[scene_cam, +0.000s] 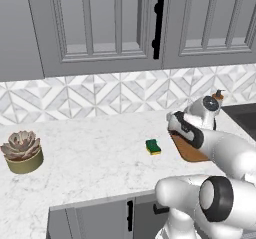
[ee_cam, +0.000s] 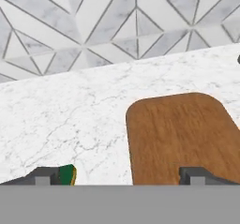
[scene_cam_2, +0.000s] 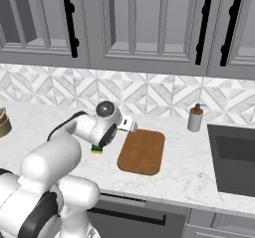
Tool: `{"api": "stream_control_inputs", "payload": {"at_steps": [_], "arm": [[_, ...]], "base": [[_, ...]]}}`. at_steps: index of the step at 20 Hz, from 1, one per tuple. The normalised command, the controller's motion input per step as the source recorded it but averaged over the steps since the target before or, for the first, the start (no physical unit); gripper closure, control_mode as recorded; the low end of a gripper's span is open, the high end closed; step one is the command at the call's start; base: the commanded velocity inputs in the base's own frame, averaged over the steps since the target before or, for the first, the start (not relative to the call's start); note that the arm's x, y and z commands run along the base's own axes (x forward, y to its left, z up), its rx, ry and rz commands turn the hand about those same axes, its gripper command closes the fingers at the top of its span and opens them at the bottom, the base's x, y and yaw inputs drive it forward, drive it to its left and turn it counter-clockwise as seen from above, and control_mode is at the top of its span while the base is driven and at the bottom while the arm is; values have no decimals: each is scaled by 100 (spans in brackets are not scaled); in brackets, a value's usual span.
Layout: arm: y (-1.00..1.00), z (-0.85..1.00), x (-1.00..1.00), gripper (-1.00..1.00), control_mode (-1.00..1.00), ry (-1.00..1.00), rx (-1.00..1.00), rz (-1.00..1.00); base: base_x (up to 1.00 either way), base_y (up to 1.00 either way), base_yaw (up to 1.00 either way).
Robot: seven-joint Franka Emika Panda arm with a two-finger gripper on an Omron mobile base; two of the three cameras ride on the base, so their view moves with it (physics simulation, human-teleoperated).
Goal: Pick up the sponge from the counter and clean the cutting board by briefly scrubbing or pressing down on the cutting board. Once finished, release the sponge.
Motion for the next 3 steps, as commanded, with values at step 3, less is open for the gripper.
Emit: {"api": "stream_control_inputs", "payload": {"at_steps": [3], "arm": [[-8, 35, -23, -100, -100, 0, 0, 0]], "base": [[0, 0, 0]]}}
